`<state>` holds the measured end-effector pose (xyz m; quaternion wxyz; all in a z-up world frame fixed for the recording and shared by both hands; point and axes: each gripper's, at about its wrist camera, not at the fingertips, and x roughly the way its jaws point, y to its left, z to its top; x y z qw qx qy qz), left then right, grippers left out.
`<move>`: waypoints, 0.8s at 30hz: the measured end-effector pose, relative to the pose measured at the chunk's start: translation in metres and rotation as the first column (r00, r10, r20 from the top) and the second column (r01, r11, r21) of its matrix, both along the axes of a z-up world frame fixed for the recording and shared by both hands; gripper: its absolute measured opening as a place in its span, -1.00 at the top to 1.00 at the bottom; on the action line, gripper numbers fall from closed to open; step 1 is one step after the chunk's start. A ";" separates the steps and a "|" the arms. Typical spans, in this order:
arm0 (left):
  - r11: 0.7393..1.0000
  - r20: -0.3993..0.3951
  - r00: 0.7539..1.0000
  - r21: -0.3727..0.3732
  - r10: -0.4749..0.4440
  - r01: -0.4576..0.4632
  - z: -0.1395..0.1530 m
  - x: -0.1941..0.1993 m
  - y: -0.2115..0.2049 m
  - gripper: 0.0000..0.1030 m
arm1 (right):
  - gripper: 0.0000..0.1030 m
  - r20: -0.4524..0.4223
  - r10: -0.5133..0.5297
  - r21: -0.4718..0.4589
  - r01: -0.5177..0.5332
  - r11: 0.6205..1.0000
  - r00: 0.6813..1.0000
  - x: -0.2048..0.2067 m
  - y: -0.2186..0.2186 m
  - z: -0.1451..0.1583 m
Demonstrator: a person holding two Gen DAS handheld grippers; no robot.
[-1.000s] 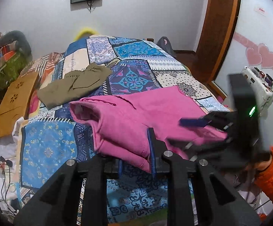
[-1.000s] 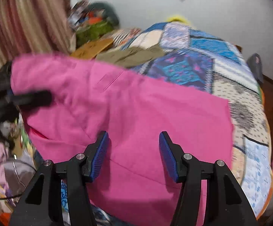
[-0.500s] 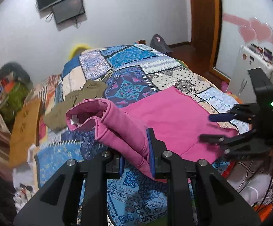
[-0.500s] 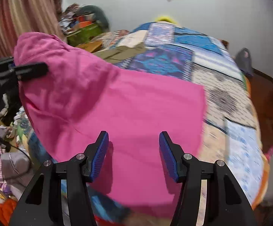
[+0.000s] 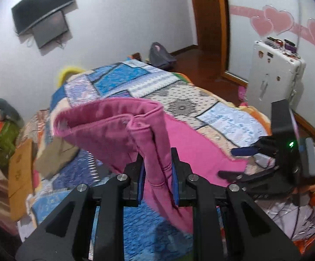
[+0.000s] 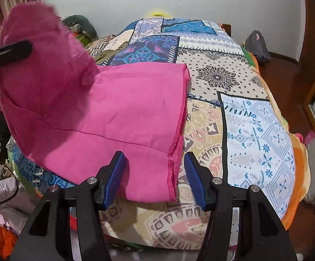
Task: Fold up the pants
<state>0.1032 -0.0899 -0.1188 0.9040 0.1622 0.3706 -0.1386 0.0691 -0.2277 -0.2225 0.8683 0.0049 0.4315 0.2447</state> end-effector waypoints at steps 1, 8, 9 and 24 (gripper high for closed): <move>1.000 -0.012 1.000 0.002 -0.008 0.008 -0.002 0.004 -0.005 0.60 | -0.02 -0.004 0.000 0.010 0.000 1.000 1.000 0.000 -0.003 -0.001; 0.998 -0.163 0.985 -0.046 -0.055 0.048 -0.033 0.039 -0.042 0.62 | -0.02 0.000 -0.010 0.033 0.010 0.999 1.000 -0.002 -0.008 -0.002; 0.997 -0.179 0.982 -0.053 -0.061 0.052 -0.038 0.040 -0.044 0.62 | -0.02 0.001 -0.013 0.034 0.013 0.999 1.000 -0.002 -0.008 -0.002; 0.983 -0.340 0.934 -0.175 -0.109 0.051 -0.059 0.051 -0.049 0.03 | -0.03 -0.020 -0.041 0.062 0.042 0.997 0.999 -0.001 -0.018 -0.004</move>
